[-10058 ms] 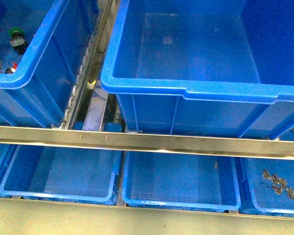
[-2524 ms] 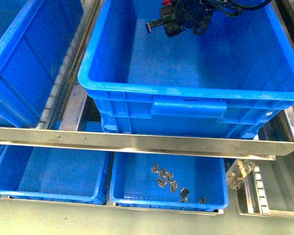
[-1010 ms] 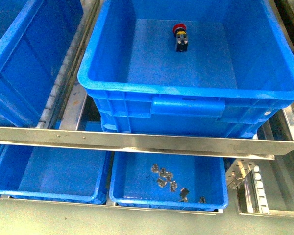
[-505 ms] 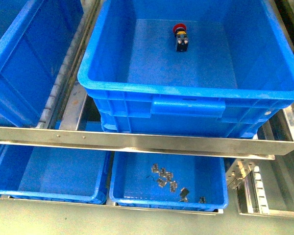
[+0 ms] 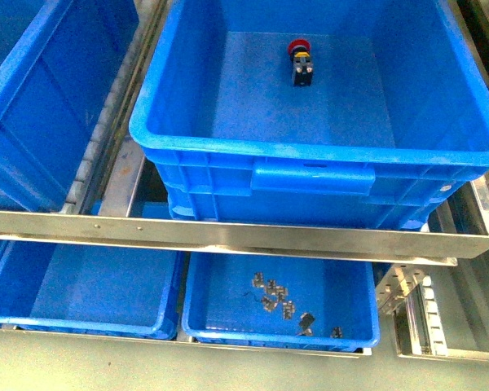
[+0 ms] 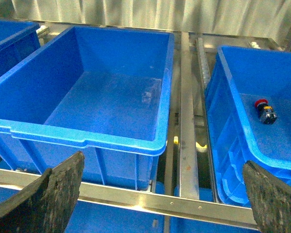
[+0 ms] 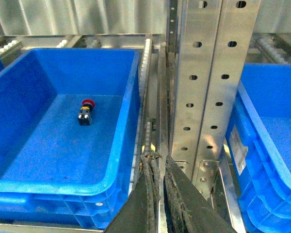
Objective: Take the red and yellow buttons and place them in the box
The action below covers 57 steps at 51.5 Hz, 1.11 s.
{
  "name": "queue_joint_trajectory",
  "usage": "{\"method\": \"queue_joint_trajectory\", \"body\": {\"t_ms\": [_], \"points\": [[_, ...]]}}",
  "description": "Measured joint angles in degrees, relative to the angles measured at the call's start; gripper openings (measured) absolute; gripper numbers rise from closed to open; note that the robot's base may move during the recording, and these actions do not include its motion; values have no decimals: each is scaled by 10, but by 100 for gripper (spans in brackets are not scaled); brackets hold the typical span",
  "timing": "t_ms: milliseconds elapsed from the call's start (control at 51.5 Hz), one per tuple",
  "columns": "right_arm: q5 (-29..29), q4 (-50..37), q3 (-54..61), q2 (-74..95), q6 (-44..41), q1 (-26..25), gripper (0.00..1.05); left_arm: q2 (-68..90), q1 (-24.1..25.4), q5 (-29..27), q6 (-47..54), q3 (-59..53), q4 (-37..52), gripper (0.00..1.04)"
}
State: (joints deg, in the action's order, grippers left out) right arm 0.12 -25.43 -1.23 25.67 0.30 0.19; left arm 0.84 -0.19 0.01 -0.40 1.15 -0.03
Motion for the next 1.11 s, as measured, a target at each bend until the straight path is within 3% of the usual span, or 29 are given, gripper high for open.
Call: {"method": "queue_joint_trajectory", "body": {"t_ms": [777,893,1107], "points": [[0,151,0,-155,0,0,3,0,0,0,0,0,0,97],[0,244,0,-229,0,-1,3,0,0,0,0,0,0,97],[-1,253,0,-253,0,-1,4,0,0,0,0,0,0,97]]}}
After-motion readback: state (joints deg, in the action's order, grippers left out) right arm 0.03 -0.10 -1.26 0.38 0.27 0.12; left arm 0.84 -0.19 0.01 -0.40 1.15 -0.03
